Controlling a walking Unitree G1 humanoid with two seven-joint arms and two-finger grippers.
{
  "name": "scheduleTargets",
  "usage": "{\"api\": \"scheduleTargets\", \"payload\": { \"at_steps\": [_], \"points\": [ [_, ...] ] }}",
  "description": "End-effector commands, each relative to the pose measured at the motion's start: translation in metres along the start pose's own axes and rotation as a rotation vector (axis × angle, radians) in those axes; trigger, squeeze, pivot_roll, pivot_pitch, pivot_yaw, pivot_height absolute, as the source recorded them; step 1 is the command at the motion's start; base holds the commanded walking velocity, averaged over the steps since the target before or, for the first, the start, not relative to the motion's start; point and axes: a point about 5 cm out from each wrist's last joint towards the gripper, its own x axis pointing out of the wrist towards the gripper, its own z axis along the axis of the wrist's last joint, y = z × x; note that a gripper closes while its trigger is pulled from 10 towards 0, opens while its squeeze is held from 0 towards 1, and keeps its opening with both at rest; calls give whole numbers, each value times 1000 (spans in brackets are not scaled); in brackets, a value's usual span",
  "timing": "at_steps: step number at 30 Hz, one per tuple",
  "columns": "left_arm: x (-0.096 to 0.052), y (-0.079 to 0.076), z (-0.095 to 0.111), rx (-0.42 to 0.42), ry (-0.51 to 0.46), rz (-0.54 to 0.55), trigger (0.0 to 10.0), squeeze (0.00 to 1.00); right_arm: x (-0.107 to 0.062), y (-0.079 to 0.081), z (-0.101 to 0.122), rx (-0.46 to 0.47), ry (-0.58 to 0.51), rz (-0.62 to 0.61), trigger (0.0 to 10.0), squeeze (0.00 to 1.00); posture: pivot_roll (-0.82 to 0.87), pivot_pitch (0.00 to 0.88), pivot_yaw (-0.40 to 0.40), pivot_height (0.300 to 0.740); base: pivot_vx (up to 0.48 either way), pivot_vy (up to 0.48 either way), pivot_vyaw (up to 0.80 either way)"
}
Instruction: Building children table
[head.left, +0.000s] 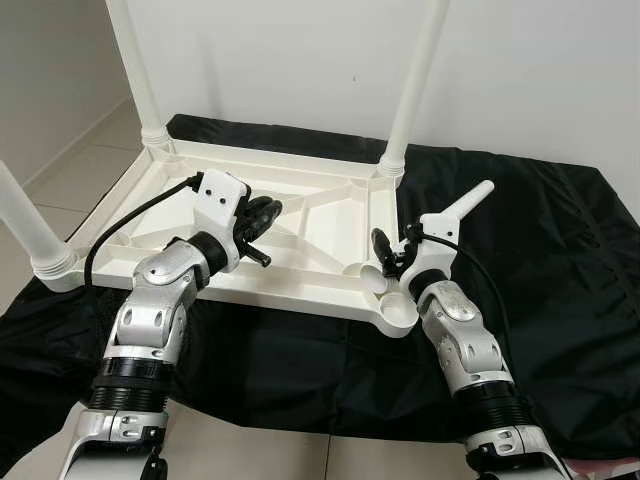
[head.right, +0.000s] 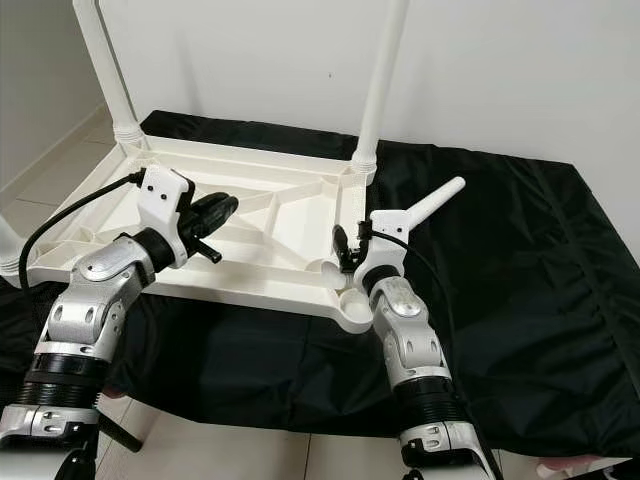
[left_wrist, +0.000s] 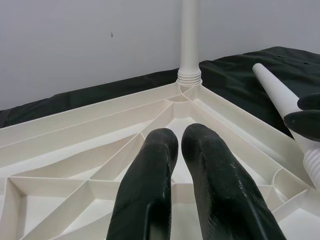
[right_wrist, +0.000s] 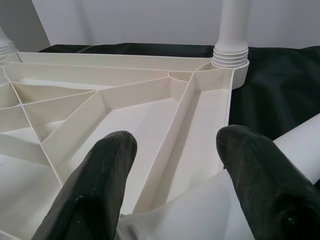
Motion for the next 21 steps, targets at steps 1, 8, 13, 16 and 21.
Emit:
{"api": "scheduleTargets", "payload": {
  "at_steps": [1, 8, 13, 16, 21],
  "points": [
    [-1, 8, 2, 10, -9, 192, 10000, 0, -8, -4, 21, -47, -298, -11, 10000, 0, 52, 72, -61, 740, 0, 0, 0],
    [-1, 8, 2, 10, -9, 192, 10000, 0, -8, -4, 21, -47, -298, -11, 10000, 0, 52, 72, -61, 740, 0, 0, 0],
    [-1, 8, 2, 10, -9, 192, 10000, 0, -8, -4, 21, -47, -298, -11, 10000, 0, 52, 72, -61, 740, 0, 0, 0],
    [-1, 8, 2, 10, -9, 192, 10000, 0, -8, -4, 21, -47, -298, -11, 10000, 0, 52, 72, -61, 740, 0, 0, 0],
    [-1, 8, 2, 10, -9, 192, 10000, 0, -8, -4, 21, -47, -298, -11, 10000, 0, 52, 72, -61, 740, 0, 0, 0]
  ]
}}
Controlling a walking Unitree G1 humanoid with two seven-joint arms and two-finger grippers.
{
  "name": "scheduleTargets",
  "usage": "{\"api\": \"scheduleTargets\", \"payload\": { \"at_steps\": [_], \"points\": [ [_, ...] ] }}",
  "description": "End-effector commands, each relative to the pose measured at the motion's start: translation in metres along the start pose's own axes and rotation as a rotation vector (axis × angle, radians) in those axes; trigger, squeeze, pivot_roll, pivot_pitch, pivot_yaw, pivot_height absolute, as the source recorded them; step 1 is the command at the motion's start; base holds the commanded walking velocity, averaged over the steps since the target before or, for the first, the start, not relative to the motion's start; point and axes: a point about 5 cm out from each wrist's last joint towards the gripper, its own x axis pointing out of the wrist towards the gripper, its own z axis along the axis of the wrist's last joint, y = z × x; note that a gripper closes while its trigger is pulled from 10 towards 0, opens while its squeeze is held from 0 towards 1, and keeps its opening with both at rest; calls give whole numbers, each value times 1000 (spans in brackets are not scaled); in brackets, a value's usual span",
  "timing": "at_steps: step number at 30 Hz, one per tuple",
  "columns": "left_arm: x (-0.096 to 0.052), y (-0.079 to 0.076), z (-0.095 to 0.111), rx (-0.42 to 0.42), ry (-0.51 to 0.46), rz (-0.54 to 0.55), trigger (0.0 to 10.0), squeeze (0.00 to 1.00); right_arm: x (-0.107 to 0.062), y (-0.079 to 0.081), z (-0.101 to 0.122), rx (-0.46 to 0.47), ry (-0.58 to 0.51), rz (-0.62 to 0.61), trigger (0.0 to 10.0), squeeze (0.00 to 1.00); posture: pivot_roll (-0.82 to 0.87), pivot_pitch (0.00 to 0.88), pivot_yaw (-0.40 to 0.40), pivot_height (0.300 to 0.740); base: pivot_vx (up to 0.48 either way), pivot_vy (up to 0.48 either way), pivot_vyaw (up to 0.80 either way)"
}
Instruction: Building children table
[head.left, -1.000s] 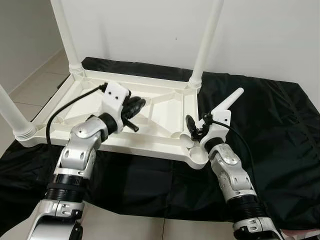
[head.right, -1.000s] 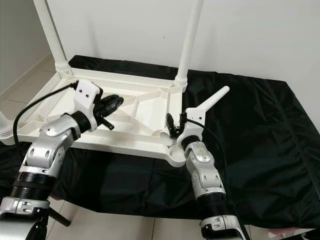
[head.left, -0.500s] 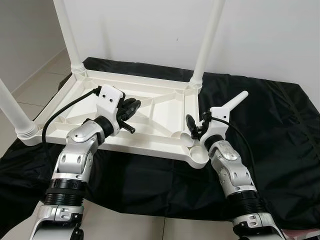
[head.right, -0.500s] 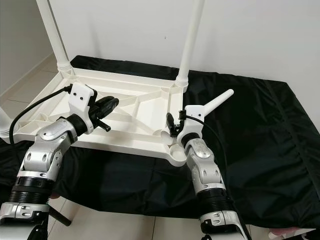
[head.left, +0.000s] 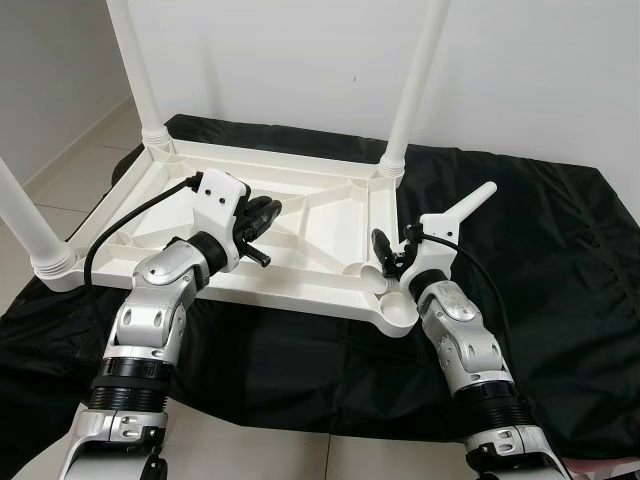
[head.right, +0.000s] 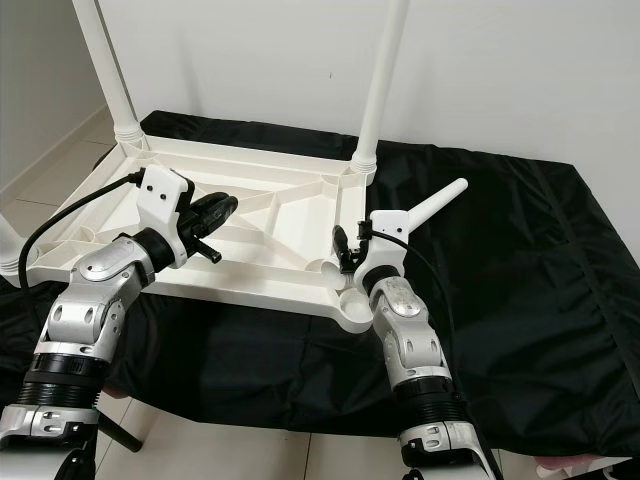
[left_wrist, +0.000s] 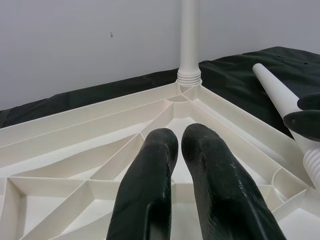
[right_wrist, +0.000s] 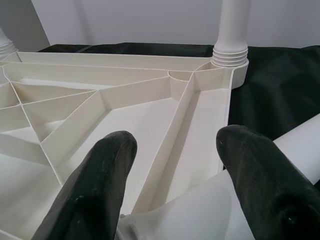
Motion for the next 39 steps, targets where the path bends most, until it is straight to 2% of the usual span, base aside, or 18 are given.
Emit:
{"api": "scheduleTargets", "payload": {
  "at_steps": [1, 32, 33, 36, 39],
  "points": [
    [-1, 8, 2, 10, -9, 192, 10000, 0, -8, -3, 21, -47, -300, -10, 10000, 0, 52, 72, -61, 740, 0, 0, 0],
    [-1, 8, 2, 10, -9, 192, 10000, 0, -8, -3, 21, -47, -300, -10, 10000, 0, 52, 72, -61, 740, 0, 0, 0],
    [-3, 11, 1, 7, -8, 225, 10000, 0, -6, -3, 21, -48, -289, -15, 10000, 0, 54, 0, 0, 740, 0, 0, 0],
    [-13, 11, -4, -24, -61, 369, 10000, 0, 5, 14, 16, -20, -257, 119, 10000, 0, 78, 0, 0, 740, 0, 0, 0],
    [-13, 10, -6, -36, -66, 382, 10000, 0, 6, 15, 16, -18, -256, 131, 10000, 0, 75, 0, 0, 740, 0, 0, 0]
  ]
}}
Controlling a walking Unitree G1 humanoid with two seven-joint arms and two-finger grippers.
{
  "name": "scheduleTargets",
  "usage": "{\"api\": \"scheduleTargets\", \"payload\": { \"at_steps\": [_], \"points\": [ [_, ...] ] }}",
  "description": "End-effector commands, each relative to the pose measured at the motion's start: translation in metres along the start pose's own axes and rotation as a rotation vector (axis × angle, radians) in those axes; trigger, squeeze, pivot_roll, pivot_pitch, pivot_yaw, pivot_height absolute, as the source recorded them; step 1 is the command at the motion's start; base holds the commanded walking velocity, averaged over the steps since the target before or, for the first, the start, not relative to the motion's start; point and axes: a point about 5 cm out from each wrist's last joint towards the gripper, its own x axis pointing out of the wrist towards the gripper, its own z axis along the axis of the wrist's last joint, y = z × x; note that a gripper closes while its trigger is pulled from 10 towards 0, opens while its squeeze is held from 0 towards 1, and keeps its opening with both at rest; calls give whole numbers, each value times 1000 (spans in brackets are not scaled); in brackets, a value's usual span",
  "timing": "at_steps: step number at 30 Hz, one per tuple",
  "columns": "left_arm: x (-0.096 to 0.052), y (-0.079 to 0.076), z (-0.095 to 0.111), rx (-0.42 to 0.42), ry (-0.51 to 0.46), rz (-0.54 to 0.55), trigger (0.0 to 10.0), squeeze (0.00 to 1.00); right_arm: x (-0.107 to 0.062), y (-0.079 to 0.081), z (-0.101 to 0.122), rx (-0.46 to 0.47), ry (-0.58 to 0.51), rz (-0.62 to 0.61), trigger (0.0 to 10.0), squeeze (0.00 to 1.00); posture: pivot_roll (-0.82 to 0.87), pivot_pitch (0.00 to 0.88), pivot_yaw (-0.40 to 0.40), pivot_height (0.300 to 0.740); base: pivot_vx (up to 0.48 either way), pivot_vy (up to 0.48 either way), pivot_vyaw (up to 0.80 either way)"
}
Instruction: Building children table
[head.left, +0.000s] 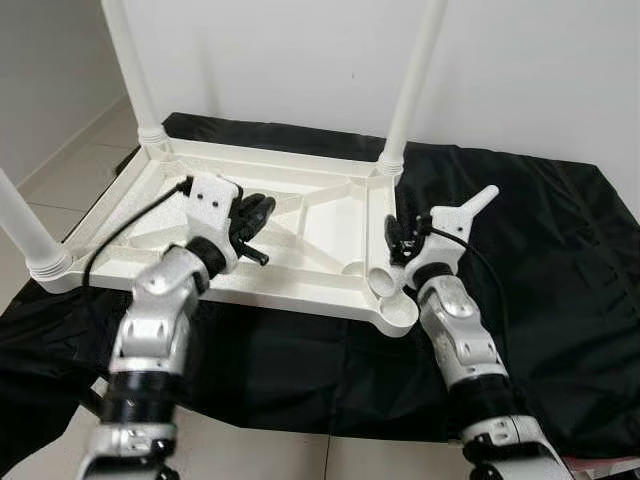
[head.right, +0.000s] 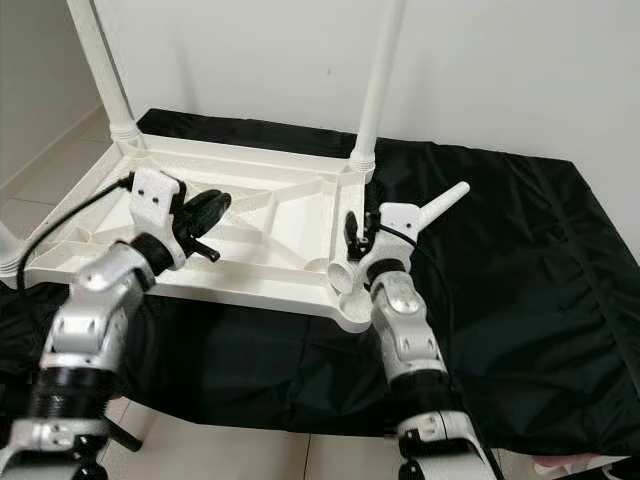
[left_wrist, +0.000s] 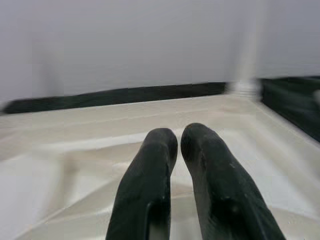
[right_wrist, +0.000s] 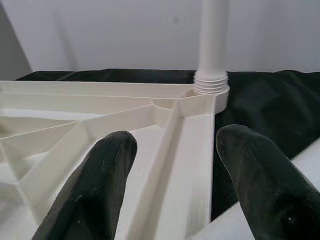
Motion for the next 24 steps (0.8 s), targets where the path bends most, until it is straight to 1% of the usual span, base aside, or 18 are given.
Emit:
{"api": "scheduleTargets", "payload": {
  "at_steps": [1, 6, 13, 15, 18, 23, 24],
  "points": [
    [-2, 5, 2, 16, -13, 54, 10000, 0, -5, 9, 7, -16, -147, 179, 10000, 0, 75, 0, 0, 740, 0, 0, 0],
    [-4, 4, 1, 13, -11, 57, 10000, 0, -6, 8, 7, -15, -146, 178, 10000, 0, 76, 0, 0, 740, 0, 0, 0],
    [-8, 7, -1, 10, -8, 89, 10000, 0, -6, 8, 6, -15, -149, 178, 10000, 0, 76, 0, 0, 740, 0, 0, 0],
    [-15, 7, -4, 18, -6, 142, 10000, 0, -6, 5, 3, -28, -148, 174, 10000, 0, 79, 0, 0, 740, 0, 0, 0],
    [-17, 7, -5, 20, -4, 158, 10000, 0, -7, 5, 2, -27, -147, 173, 10000, 0, 80, 0, 0, 740, 0, 0, 0],
    [-20, 10, -4, 20, -13, 184, 10000, 0, -7, 5, 3, -21, -152, 170, 10000, 0, 83, 0, 0, 740, 0, 0, 0],
    [-21, 11, -3, 21, -17, 191, 10000, 0, -8, 5, 3, -17, -156, 169, 10000, 0, 83, 30, -100, 740, 0, 0, 0]
  ]
}}
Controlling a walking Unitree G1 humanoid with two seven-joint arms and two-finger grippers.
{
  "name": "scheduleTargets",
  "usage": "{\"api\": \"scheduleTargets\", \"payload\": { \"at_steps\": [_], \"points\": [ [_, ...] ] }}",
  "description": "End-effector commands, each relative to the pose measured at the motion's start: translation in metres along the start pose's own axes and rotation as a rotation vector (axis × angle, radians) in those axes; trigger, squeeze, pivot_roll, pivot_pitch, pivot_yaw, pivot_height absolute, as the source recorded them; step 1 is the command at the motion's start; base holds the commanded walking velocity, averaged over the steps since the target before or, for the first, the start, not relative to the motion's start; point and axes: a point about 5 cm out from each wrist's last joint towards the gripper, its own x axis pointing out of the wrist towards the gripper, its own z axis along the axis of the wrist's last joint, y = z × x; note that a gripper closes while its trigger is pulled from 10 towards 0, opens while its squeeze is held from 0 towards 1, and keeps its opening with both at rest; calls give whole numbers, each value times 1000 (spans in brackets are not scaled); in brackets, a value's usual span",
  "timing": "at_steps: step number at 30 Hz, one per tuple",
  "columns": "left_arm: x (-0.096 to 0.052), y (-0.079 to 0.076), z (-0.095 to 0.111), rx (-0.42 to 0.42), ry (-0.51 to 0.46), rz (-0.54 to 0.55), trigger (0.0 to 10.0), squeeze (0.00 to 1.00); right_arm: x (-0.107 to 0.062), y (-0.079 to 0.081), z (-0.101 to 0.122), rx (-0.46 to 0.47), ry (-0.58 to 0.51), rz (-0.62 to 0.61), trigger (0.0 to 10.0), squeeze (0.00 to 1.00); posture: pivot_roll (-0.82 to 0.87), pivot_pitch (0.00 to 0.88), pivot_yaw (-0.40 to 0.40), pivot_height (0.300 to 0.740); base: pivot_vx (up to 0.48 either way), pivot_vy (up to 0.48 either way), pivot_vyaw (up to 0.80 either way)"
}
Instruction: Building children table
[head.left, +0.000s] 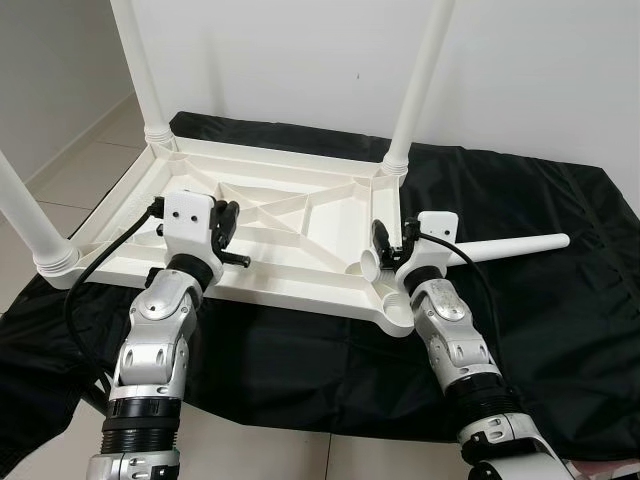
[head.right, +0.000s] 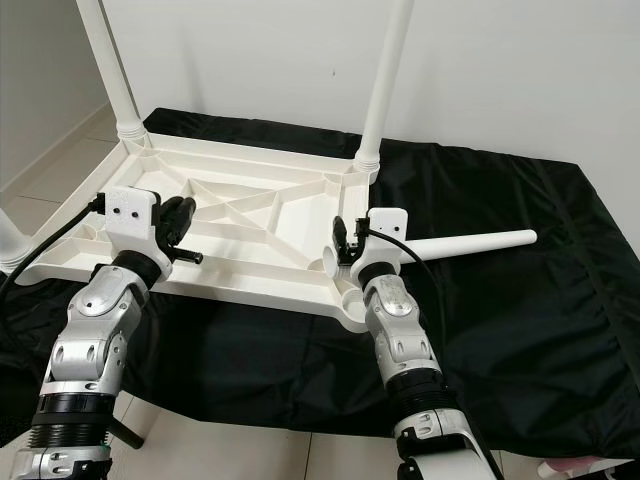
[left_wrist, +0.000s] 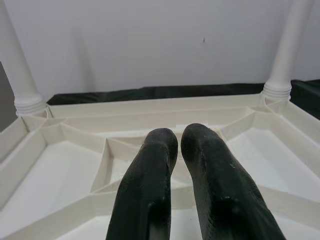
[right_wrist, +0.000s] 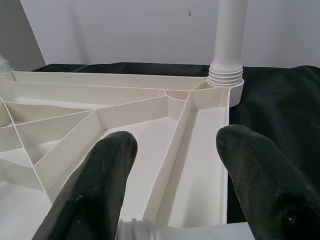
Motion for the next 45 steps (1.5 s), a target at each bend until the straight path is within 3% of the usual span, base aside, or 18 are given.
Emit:
{"api": "scheduleTargets", "payload": {
  "at_steps": [1, 12, 45],
  "points": [
    [-4, 6, -3, -2, 5, 121, 10000, 0, -3, 6, 13, -21, -162, 133, 10000, 0, 83, 30, -100, 740, 0, 0, 0],
    [-15, 5, -5, -8, 5, 153, 10000, 0, -6, 4, 10, -11, -166, 126, 10000, 0, 84, 41, -99, 740, 0, 0, 0],
    [-24, 3, -18, 17, 22, 185, 10000, 0, -9, 5, 2, -10, -165, 140, 10000, 0, 71, 7, -99, 740, 0, 0, 0]
  ]
}}
